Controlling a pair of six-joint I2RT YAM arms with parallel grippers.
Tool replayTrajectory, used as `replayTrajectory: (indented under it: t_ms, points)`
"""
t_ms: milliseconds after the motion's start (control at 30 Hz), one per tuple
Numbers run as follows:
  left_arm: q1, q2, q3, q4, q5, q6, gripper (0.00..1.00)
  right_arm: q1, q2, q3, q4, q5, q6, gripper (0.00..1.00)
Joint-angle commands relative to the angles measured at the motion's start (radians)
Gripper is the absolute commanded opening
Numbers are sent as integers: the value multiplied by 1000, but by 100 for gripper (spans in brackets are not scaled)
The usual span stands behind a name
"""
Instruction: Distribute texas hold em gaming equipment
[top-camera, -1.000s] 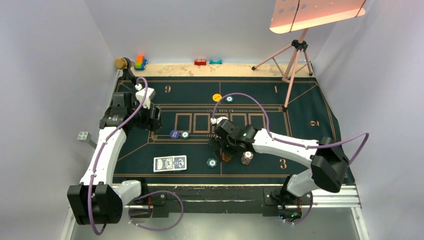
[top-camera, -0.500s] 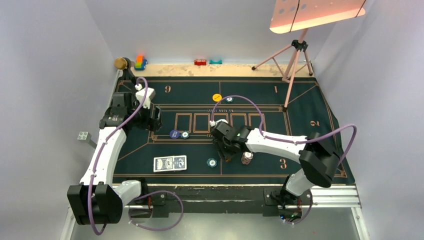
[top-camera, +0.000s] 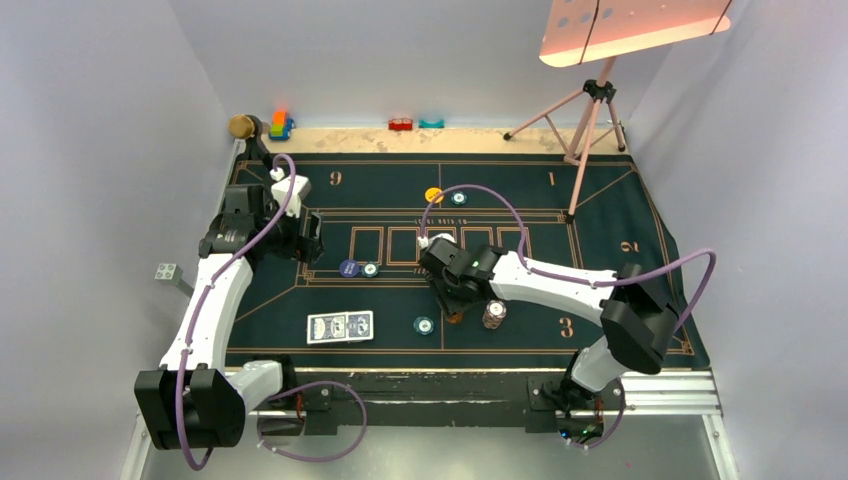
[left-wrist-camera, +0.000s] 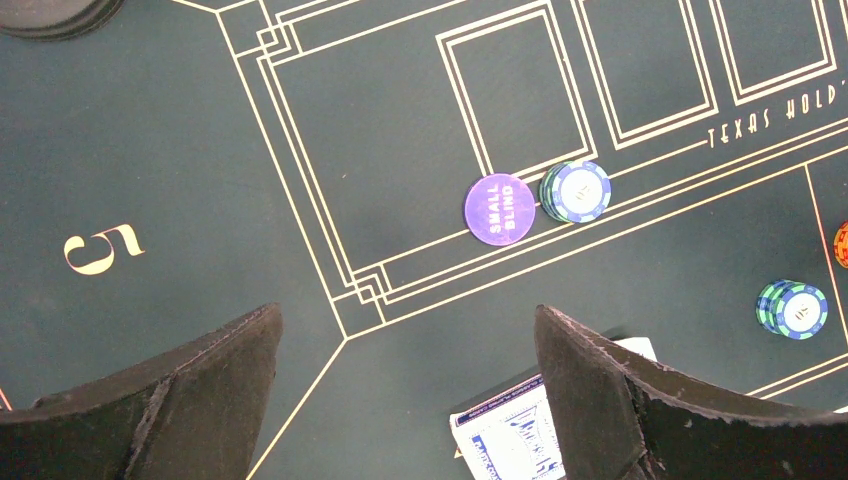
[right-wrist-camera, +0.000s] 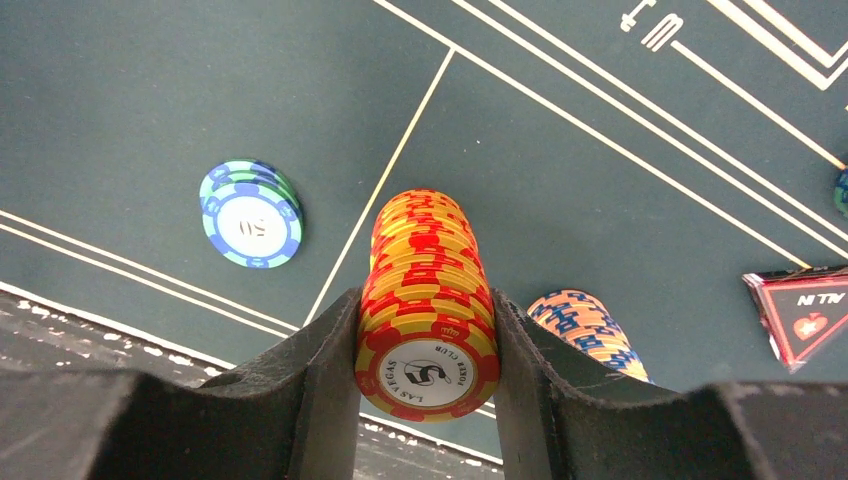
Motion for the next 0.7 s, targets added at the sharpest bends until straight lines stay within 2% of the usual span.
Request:
replayTrajectory:
  t_ms: [0,233,500,667]
  points:
    - [6,-16,1,11,8,15,100,4,-57,83,-49,37,-17,36]
    - [7,-18,1,12,4,14,100,0,6,254,-73,40,-72,33]
    - [8,-17,3,22,-30,4,100,-61,388,687,-44,26,-164,28]
    - [13,-21,4,20,-31,2,100,-90,603,922,-23,-4,-175,29]
